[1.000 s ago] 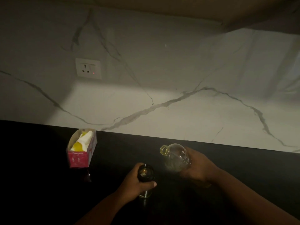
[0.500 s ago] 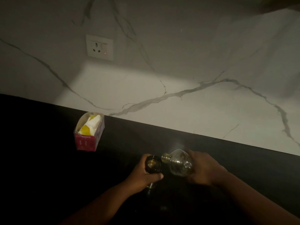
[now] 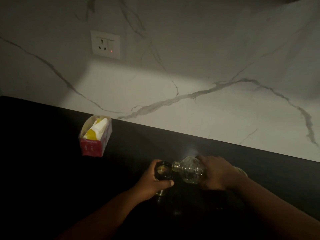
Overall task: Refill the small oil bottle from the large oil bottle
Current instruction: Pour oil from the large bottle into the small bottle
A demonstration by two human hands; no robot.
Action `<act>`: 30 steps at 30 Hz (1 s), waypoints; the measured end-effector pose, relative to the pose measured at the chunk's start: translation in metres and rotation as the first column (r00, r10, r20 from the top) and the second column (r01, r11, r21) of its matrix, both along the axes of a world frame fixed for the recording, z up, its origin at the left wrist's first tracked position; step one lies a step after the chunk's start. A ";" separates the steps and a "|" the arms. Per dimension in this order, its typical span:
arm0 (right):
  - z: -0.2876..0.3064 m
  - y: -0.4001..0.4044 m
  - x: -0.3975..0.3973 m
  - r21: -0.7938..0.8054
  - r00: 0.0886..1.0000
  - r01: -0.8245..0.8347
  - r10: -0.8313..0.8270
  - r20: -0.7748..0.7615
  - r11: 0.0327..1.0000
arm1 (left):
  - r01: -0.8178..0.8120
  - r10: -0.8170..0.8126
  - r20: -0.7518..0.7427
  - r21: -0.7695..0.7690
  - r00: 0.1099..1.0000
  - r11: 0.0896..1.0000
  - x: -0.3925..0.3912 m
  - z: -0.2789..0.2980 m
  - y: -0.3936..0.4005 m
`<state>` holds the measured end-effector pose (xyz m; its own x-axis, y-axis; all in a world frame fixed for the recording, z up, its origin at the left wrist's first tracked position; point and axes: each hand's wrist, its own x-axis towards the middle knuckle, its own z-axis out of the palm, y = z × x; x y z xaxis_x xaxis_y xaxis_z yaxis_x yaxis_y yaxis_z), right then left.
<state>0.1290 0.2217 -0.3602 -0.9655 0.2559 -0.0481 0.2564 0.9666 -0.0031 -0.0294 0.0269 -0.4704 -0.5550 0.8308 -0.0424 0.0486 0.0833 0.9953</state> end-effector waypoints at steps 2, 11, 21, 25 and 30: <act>-0.001 0.003 -0.001 0.015 1.000 -0.009 0.009 -0.003 1.000 | -0.002 0.002 -0.006 0.000 1.000 1.000 0.000 0.001 0.000; -0.003 0.011 -0.003 0.086 0.998 -0.047 0.049 -0.025 0.995 | -0.007 0.007 -0.016 -0.004 1.000 1.000 0.003 0.005 -0.002; 0.000 0.014 -0.005 0.086 0.999 -0.054 0.054 0.007 0.995 | -0.004 0.004 -0.014 -0.004 1.000 1.000 0.001 0.002 -0.001; 0.003 0.013 -0.006 0.108 0.998 -0.064 0.064 0.008 0.992 | -0.003 0.003 -0.013 0.004 1.000 1.000 0.000 -0.001 0.000; 0.006 0.012 -0.008 0.097 0.997 -0.073 0.070 0.031 0.993 | 0.018 -0.018 0.003 0.006 1.000 1.000 -0.001 -0.001 0.000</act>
<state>0.1214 0.2337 -0.3538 -0.9802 0.1908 -0.0530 0.1850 0.9778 0.0984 -0.0300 0.0273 -0.4713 -0.5401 0.8407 -0.0389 0.0473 0.0765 0.9959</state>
